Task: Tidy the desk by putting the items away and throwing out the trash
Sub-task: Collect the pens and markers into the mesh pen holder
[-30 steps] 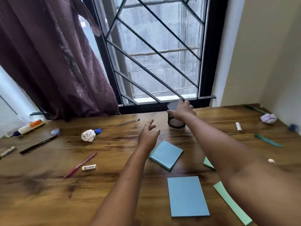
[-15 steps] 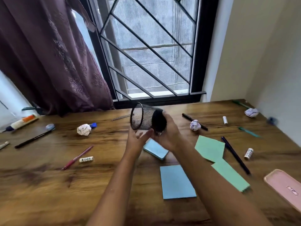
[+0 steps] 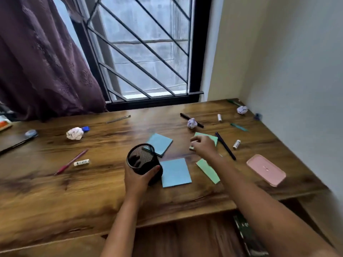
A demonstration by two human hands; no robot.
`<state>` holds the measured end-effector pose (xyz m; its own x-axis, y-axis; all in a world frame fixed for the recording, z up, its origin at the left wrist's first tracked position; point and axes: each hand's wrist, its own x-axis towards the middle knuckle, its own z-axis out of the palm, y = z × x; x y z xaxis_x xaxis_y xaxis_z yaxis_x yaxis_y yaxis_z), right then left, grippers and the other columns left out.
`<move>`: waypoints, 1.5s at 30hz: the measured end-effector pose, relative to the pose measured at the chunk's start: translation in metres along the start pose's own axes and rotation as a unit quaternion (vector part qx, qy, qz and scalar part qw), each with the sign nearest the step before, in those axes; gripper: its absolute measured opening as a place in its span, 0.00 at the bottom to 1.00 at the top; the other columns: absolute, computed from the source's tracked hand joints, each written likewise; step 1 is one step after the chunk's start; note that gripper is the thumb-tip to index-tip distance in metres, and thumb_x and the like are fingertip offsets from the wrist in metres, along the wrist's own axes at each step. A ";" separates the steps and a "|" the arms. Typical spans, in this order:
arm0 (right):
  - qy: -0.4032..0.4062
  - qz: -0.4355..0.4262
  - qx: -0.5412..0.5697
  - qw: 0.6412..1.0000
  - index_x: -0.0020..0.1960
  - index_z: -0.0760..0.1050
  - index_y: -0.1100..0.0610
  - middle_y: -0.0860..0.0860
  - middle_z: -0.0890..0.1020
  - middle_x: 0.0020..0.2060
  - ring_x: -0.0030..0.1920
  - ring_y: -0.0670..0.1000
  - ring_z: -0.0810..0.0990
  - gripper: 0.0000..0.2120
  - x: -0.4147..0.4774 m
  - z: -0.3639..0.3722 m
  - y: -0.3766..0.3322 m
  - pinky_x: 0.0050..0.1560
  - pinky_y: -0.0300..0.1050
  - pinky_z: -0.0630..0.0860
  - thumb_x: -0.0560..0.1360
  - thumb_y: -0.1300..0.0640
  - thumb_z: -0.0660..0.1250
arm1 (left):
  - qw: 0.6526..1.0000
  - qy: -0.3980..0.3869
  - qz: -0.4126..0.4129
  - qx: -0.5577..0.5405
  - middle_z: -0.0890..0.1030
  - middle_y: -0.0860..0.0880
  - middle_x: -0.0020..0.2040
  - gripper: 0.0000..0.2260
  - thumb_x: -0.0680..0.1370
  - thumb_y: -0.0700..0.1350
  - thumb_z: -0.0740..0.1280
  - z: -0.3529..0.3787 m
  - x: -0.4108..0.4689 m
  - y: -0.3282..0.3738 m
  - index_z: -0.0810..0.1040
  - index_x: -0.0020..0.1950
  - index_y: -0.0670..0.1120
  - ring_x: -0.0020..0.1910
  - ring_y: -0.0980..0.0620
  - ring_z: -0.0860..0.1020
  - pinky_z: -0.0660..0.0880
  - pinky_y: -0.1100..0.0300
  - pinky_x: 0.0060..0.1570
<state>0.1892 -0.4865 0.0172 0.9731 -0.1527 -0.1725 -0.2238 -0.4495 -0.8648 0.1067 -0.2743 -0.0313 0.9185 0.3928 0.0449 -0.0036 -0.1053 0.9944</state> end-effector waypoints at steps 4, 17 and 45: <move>0.110 0.012 -0.226 0.968 0.59 0.76 0.58 0.59 0.80 0.56 0.58 0.60 0.77 0.14 0.020 -0.054 0.041 0.53 0.48 0.74 0.75 0.62 0.60 | 1.000 -0.003 0.001 0.015 0.75 0.50 0.62 0.41 0.61 0.42 0.81 0.005 -0.016 -0.011 0.65 0.69 0.47 0.61 0.52 0.73 0.69 0.58 0.60; 0.073 0.013 -0.422 0.903 0.56 0.74 0.59 0.59 0.79 0.55 0.56 0.59 0.78 0.09 0.040 -0.084 0.061 0.51 0.50 0.75 0.77 0.62 0.61 | 0.995 0.055 0.069 0.045 0.75 0.52 0.57 0.39 0.59 0.45 0.82 0.007 -0.031 -0.015 0.67 0.66 0.49 0.57 0.53 0.74 0.67 0.62 0.57; -0.103 -0.277 -0.086 0.952 0.56 0.75 0.58 0.57 0.79 0.52 0.54 0.55 0.74 0.10 -0.094 0.084 -0.042 0.55 0.44 0.69 0.75 0.60 0.65 | 0.991 0.046 0.084 0.098 0.75 0.47 0.62 0.43 0.58 0.53 0.81 -0.013 -0.035 -0.020 0.65 0.68 0.49 0.60 0.49 0.74 0.71 0.56 0.56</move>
<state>0.1121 -0.3787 0.0303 0.9304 0.3177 0.1826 0.3377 -0.5502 -0.7637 0.0700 -0.2740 -0.0515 0.8720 0.4346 0.2252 -0.0680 -0.3479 0.9351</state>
